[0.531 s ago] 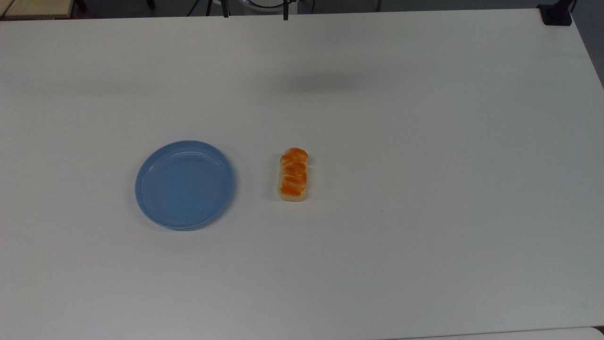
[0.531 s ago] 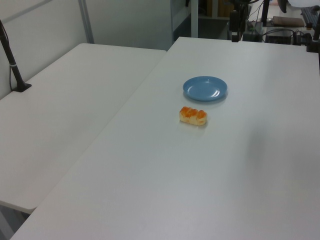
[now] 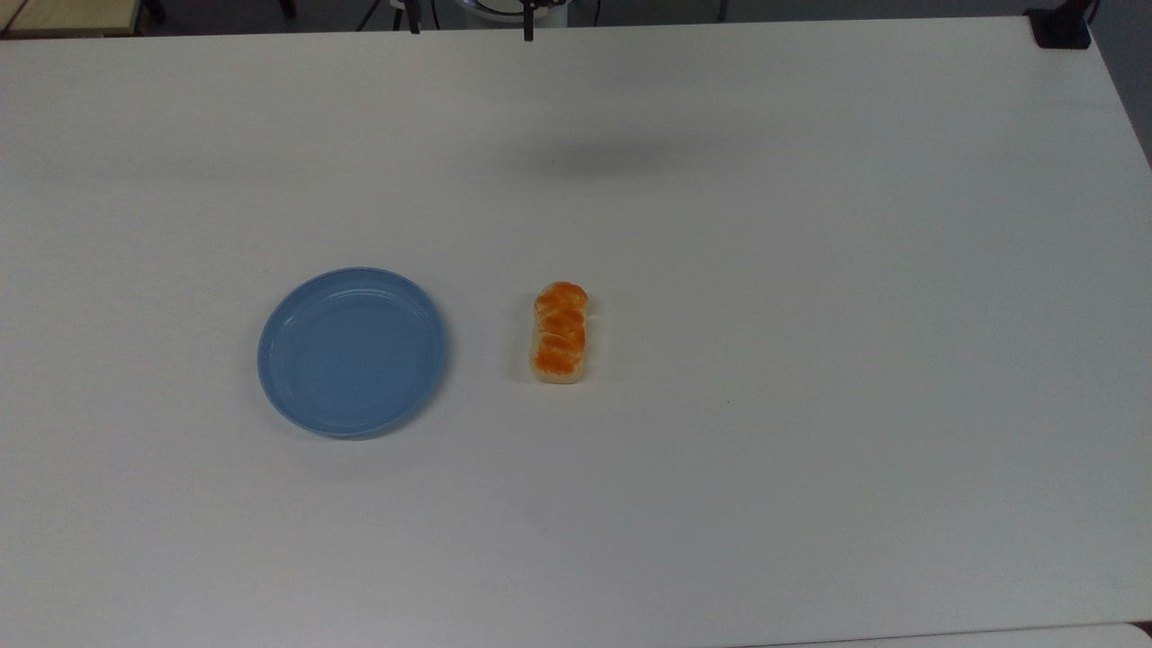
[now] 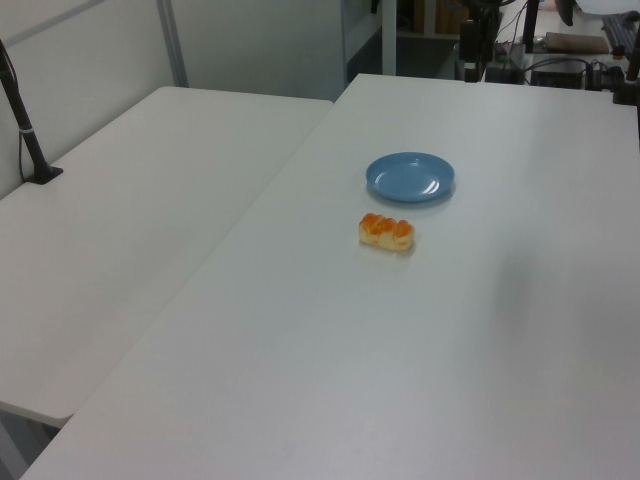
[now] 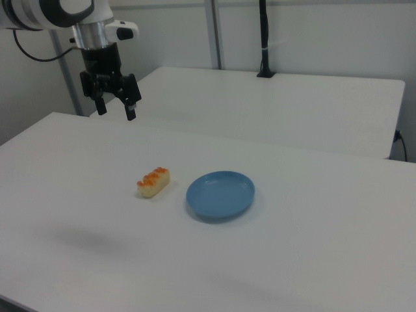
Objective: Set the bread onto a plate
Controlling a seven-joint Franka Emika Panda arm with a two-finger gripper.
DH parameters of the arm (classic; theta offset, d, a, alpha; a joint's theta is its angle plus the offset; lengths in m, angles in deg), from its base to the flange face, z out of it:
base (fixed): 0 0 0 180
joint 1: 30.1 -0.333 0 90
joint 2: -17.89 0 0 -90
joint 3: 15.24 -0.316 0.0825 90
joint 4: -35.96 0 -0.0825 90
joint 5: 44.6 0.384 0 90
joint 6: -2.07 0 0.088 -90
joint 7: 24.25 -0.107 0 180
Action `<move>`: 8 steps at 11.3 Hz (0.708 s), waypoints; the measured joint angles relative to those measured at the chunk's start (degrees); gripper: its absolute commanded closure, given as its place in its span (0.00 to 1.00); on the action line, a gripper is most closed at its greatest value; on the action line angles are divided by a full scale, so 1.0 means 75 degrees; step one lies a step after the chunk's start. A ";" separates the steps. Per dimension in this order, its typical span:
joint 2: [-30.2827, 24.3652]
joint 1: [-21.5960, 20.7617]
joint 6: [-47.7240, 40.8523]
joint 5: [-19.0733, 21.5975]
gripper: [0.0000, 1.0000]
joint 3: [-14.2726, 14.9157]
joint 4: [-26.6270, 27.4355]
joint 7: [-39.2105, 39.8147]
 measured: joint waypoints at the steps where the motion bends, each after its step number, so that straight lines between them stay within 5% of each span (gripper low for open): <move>1: 0.0000 0.0000 0.0000 0.0000 0.00 0.0000 0.0000 0.0000; 8: 0.0214 -0.0066 0.0638 0.0003 0.00 -0.0107 0.0156 0.0003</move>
